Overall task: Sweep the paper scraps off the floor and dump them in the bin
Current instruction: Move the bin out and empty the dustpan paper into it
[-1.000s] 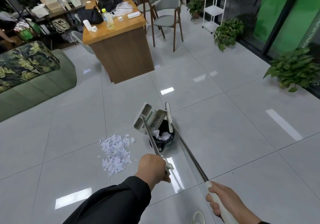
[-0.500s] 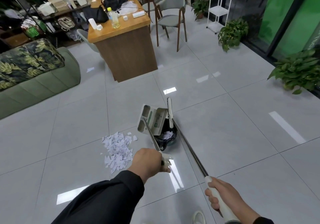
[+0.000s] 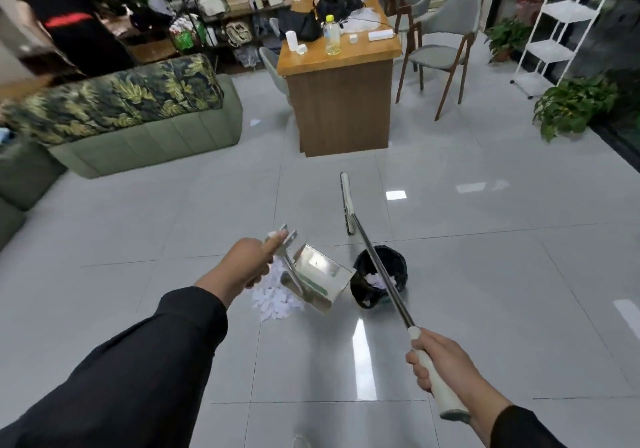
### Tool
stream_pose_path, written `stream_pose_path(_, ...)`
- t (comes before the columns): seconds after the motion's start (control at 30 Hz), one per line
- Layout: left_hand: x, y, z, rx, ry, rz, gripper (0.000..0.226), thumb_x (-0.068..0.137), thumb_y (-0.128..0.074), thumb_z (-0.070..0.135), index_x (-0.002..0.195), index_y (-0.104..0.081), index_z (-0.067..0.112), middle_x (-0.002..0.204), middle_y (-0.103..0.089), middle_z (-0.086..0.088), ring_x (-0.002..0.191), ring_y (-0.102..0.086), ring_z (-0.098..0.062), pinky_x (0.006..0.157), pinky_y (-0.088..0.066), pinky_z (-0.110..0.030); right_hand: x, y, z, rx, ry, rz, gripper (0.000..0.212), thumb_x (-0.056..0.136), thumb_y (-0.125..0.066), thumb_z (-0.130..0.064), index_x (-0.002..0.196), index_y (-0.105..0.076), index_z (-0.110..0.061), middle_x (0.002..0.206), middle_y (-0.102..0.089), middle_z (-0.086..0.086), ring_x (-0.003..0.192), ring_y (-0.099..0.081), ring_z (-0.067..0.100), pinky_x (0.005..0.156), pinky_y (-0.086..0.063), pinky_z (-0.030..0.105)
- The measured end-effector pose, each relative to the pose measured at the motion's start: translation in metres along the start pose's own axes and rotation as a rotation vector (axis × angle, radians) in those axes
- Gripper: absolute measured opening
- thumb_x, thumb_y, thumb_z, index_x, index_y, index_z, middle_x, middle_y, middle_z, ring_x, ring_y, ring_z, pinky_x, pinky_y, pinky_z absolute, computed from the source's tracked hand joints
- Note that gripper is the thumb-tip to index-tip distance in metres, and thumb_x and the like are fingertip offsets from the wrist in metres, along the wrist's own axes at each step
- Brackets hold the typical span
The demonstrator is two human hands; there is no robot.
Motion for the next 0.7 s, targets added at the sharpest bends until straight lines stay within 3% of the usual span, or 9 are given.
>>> stream_pose_path(0.13,-0.018,0.051,-0.090,-0.129,0.131,0.097,0.063,0.083,-0.067,0.071,0.078,-0.057,0.009,0.061,-0.046,-0.003,0.046,-0.033,-0.016,0.045,-0.026,-0.024,0.023,-0.056,-0.009,-0.128,-0.012,-0.015,0.006,0.091,-0.050,-0.001,0.090,-0.054,-0.006,0.068,-0.052,0.015,0.046,-0.040,0.019,0.043,-0.032,0.022)
stream_pose_path(0.23,-0.028,0.069,-0.167,-0.014,0.210,0.103,0.051,0.082,-0.079,0.054,0.081,-0.064,0.005,0.059,-0.047,-0.003,0.045,-0.038,-0.017,0.044,-0.031,-0.024,0.046,-0.100,-0.009,-0.281,-0.024,-0.007,0.009,0.089,-0.046,0.000,0.084,-0.049,-0.007,0.065,-0.052,0.014,0.044,-0.039,0.019,0.042,-0.032,0.022)
stream_pose_path(0.37,-0.037,0.070,-0.245,0.164,0.307,0.088,0.045,0.086,-0.071,0.053,0.077,-0.066,0.009,0.059,-0.054,0.000,0.049,-0.049,-0.016,0.045,-0.037,-0.026,0.070,-0.135,-0.001,-0.467,-0.045,0.025,0.009,0.090,-0.045,0.000,0.083,-0.049,-0.005,0.062,-0.050,0.014,0.043,-0.040,0.020,0.044,-0.034,0.023)
stream_pose_path(0.5,-0.029,0.098,-0.326,0.130,0.405,0.073,0.043,0.088,-0.068,0.052,0.067,-0.058,0.016,0.063,-0.057,0.003,0.060,-0.055,-0.016,0.052,-0.040,-0.028,0.100,-0.190,0.038,-0.640,-0.104,0.061,0.011,0.087,-0.048,-0.001,0.077,-0.050,-0.005,0.059,-0.050,0.013,0.043,-0.042,0.020,0.046,-0.037,0.025)
stream_pose_path(0.63,-0.003,0.114,-0.368,0.059,0.408,0.016,0.030,0.093,-0.064,0.049,0.079,-0.058,0.024,0.079,-0.063,0.002,0.076,-0.061,-0.020,0.070,-0.052,-0.033,0.121,-0.232,0.062,-0.686,-0.171,0.125,0.013,0.084,-0.048,0.003,0.074,-0.051,-0.004,0.058,-0.049,0.013,0.044,-0.042,0.020,0.046,-0.037,0.025)
stream_pose_path(0.7,0.012,0.118,-0.382,0.036,0.415,0.011,0.038,0.094,-0.064,0.047,0.067,-0.050,0.024,0.070,-0.055,0.004,0.069,-0.055,-0.018,0.062,-0.045,-0.031,0.129,-0.252,0.068,-0.677,-0.171,0.163,0.014,0.086,-0.048,0.003,0.074,-0.051,-0.004,0.058,-0.049,0.013,0.044,-0.041,0.020,0.046,-0.036,0.025)
Point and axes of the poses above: each hand's wrist, its own x-axis towards the middle knuckle, its own y-axis out of the back of the hand, z = x × y, the point moved 5 cm from there along x, towards the middle knuckle
